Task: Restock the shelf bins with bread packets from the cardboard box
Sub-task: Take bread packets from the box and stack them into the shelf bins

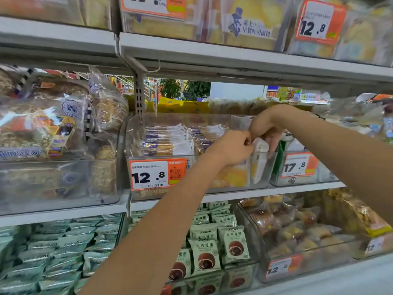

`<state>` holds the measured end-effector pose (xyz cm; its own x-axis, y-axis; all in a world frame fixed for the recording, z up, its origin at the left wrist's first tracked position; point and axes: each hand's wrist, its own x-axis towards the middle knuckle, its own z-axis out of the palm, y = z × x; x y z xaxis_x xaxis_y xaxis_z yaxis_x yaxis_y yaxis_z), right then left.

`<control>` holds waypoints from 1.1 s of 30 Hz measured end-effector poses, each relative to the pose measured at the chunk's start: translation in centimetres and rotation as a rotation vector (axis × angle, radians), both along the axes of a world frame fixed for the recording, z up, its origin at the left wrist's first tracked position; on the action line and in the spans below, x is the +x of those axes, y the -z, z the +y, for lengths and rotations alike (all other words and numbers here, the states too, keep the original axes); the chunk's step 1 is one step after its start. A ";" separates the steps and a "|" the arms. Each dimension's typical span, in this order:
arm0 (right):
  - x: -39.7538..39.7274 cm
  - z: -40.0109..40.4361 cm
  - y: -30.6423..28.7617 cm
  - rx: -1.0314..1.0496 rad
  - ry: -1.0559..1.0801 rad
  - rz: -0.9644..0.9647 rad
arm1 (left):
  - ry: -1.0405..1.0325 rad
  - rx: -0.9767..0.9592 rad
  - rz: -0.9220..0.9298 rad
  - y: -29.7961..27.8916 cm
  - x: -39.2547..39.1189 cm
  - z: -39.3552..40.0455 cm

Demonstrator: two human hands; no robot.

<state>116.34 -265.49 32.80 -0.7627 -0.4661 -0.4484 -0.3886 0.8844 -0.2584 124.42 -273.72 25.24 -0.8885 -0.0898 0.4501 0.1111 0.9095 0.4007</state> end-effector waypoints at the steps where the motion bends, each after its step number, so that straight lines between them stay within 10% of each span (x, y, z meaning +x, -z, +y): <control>1: 0.0 0.0 0.2 -0.011 -0.006 -0.053 | -0.008 0.025 0.014 0.0 0.0 0.0; 11: -2.2 -0.4 3.6 -0.701 0.128 -0.212 | -0.060 0.207 0.127 -0.9 0.8 0.1; 27: -3.3 -1.7 4.3 -0.753 0.089 -0.252 | -0.115 0.036 0.151 -0.4 0.7 0.1; 33: 0.2 -0.3 2.7 -0.661 0.146 -0.146 | -0.104 -0.167 0.463 0.7 3.8 1.0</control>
<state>116.52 -265.79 30.13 -0.7919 -0.5742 -0.2080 -0.1981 0.5638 -0.8018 128.24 -272.70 24.59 -0.5825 -0.0608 0.8106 0.1480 0.9726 0.1793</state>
